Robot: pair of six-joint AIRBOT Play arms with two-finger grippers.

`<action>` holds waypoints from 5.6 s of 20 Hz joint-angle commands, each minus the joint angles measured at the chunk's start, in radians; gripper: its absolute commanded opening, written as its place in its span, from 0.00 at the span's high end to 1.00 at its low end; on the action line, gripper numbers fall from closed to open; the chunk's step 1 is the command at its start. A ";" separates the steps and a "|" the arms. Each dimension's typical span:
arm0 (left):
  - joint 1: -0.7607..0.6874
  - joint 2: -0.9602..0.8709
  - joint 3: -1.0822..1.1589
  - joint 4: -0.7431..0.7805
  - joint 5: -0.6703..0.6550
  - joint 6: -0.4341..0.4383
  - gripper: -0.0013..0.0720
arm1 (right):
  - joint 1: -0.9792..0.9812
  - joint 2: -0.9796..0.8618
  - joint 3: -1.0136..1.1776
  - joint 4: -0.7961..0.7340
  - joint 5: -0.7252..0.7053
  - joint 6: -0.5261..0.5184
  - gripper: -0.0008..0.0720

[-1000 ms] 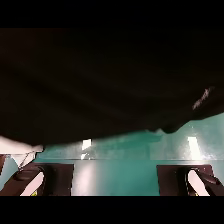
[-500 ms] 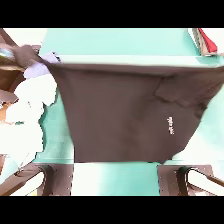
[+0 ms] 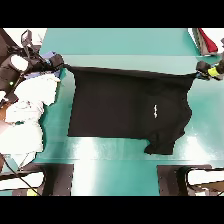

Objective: Fold the shirts.

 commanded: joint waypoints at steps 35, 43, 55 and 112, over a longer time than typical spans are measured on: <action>0.103 0.267 -0.607 -0.111 -0.635 0.296 0.16 | -0.188 0.512 -0.580 0.261 0.180 -0.205 0.48; 0.100 0.266 -0.701 -0.220 -0.567 0.358 0.16 | -0.193 0.560 -0.623 0.259 0.193 -0.205 0.49; 0.042 0.267 -0.584 -0.211 -0.569 0.357 0.95 | -0.270 0.561 -0.875 0.066 0.289 -0.166 0.49; 0.042 0.454 -0.450 -0.179 -0.472 0.185 0.95 | -0.023 0.594 -0.506 0.049 0.220 -0.123 0.97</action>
